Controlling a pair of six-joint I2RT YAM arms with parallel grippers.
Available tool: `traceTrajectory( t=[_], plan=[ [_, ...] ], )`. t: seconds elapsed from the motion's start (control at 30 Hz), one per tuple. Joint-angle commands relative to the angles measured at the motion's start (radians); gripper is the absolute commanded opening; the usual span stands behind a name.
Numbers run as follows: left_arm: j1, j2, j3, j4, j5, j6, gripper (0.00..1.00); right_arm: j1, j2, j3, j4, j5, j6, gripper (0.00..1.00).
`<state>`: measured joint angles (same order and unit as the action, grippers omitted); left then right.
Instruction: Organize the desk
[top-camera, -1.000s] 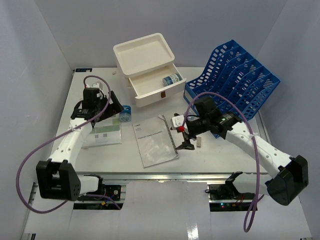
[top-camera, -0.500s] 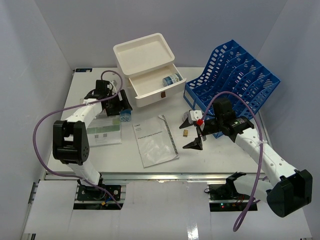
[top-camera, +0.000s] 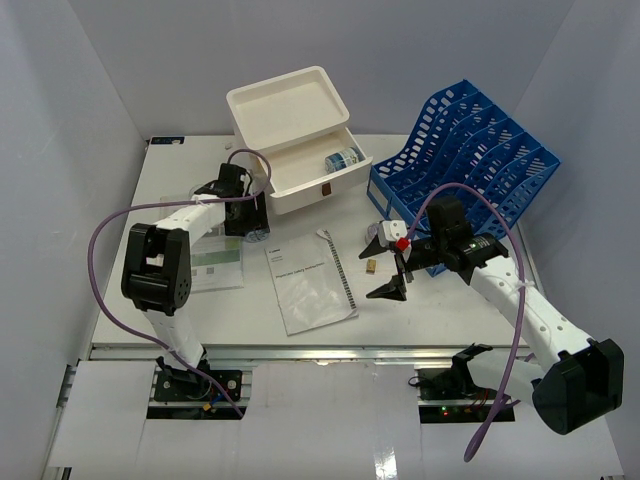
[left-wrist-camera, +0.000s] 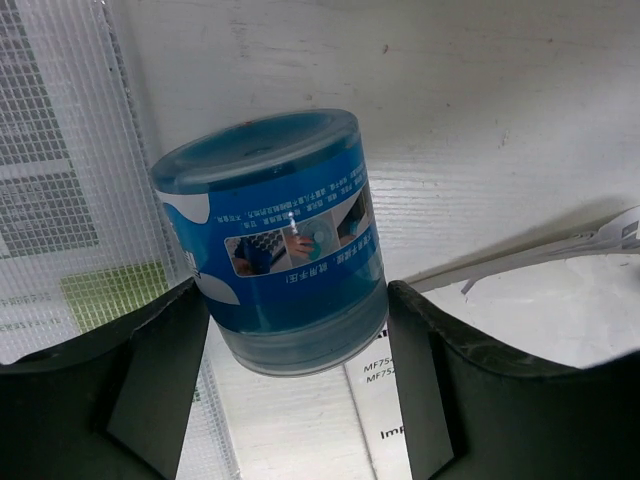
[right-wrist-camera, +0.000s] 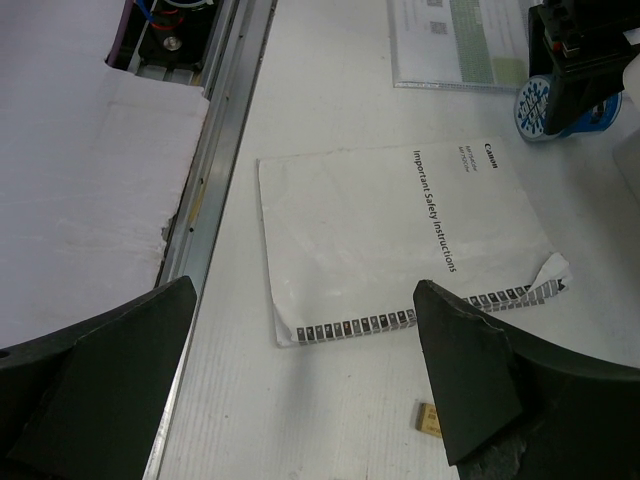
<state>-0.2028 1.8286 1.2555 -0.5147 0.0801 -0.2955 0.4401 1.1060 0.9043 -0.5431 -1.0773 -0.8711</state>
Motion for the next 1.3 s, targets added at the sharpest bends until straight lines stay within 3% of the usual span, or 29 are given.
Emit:
traceTrajectory(
  t=[0.0,0.17,0.23,0.33,0.57,0.8,1.0,1.27],
  plan=[
    [0.0,-0.018,0.01,0.008,-0.066,-0.003,0.66,-0.003,0.005,-0.003,0.018,-0.039,0.001,0.96],
    [0.0,-0.068,-0.007,0.021,-0.096,-0.017,0.55,-0.002,0.001,-0.006,0.018,-0.036,0.0,0.96],
    [0.0,-0.12,-0.028,0.033,-0.091,-0.028,0.42,-0.004,-0.002,-0.008,0.018,-0.036,0.0,0.96],
    [0.0,-0.198,-0.063,0.047,-0.082,-0.044,0.34,-0.009,-0.003,-0.009,0.018,-0.036,0.0,0.96],
    [0.009,-0.445,-0.158,0.056,-0.082,-0.059,0.28,-0.012,0.001,-0.008,0.02,-0.039,0.0,0.96],
    [0.028,-0.584,-0.168,0.032,-0.031,-0.063,0.25,-0.014,0.009,-0.01,0.018,-0.036,0.0,0.96],
    [0.028,-0.651,-0.043,-0.015,0.023,-0.052,0.22,-0.015,0.02,-0.011,0.018,-0.035,0.0,0.96],
    [0.025,-0.62,0.19,-0.042,0.172,-0.057,0.19,-0.015,0.025,-0.01,0.017,-0.029,-0.002,0.96]
  ],
)
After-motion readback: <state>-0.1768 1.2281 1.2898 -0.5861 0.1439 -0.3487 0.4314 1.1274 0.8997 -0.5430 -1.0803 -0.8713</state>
